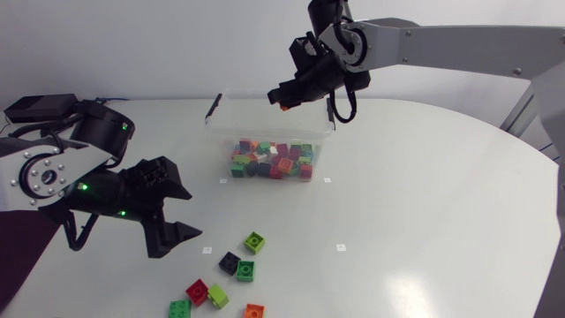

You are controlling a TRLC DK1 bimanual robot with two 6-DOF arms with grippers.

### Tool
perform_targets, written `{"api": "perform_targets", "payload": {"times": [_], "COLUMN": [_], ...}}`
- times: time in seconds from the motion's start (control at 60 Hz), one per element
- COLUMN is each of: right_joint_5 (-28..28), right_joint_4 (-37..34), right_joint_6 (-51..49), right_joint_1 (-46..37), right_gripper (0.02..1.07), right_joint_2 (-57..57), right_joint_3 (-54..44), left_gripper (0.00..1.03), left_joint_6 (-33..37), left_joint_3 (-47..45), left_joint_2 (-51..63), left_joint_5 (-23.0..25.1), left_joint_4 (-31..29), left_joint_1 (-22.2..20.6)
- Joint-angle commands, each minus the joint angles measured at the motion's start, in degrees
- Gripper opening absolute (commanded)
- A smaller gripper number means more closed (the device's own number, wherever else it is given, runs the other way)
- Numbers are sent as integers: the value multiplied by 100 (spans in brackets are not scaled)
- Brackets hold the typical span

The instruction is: Place the duplo bricks in the container

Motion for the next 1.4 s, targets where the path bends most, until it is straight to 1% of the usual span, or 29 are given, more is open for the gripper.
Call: {"api": "perform_targets", "payload": {"times": [0.0,0.033,0.067,0.133,0.167,0.183,0.217,0.267,0.3,0.333,0.483,0.55,0.7,0.817,0.9,1.067,1.1,1.117,1.133,1.183,1.2,1.233,1.317,1.383], "right_joint_5": [67,76,85,129,138,155,173,182,182,182,182,190,190,190,190,182,182,182,182,182,182,182,182,164], "right_joint_4": [73,73,65,47,38,21,12,-6,-6,-6,38,82,223,311,328,434,460,469,469,495,495,530,530,539], "right_joint_6": [-48,-57,-57,-66,-84,-84,-101,-101,-110,-110,-101,-101,-110,-110,-110,-145,-145,-145,-154,-171,-171,-198,-207,-207], "right_joint_1": [-18,-27,-44,-71,-79,-79,-88,-88,-88,-97,-106,-106,-106,-106,-115,-115,-123,-123,-132,-150,-158,-176,-194,-220], "right_gripper": [31,34,40,53,62,70,80,92,97,100,102,102,102,102,102,102,102,102,102,102,102,102,102,102], "right_joint_2": [301,372,442,504,512,521,521,512,486,433,20,-200,-613,-859,-982,-1193,-1228,-1254,-1263,-1316,-1325,-1377,-1430,-1474], "right_joint_3": [251,313,383,462,497,515,523,523,515,480,93,-144,-645,-962,-1102,-1480,-1542,-1586,-1603,-1691,-1709,-1753,-1814,-1876], "left_gripper": [98,98,98,98,98,98,98,98,98,98,98,98,98,98,98,97,96,96,96,96,96,96,94,93], "left_joint_6": [398,556,803,1075,1224,1260,1330,1409,1497,1479,1471,1576,1778,1813,1857,2578,2683,2692,2736,2771,2771,2798,2763,2587], "left_joint_3": [-345,-442,-539,-653,-653,-644,-653,-653,-653,-653,-565,-530,-381,-486,-592,-1084,-1207,-1216,-1330,-1470,-1470,-1532,-1567,-1673], "left_joint_2": [-203,-290,-405,-519,-519,-519,-519,-510,-510,-519,-624,-712,-695,-695,-721,-897,-941,-950,-967,-967,-967,-985,-976,-950], "left_joint_5": [-13,-13,-4,-4,4,4,22,22,22,22,-22,-163,-294,-321,-294,-66,-57,-57,-57,-31,-31,40,101,101], "left_joint_4": [-219,-333,-456,-597,-737,-781,-852,-966,-1089,-1115,-1458,-1845,-2741,-3102,-3163,-3242,-3242,-3242,-3234,-3154,-3146,-3093,-2944,-2495], "left_joint_1": [-20,-29,-29,-11,7,7,-2,-29,-46,-81,-11,130,428,411,305,-143,-310,-327,-503,-758,-776,-1013,-1285,-1628]}}
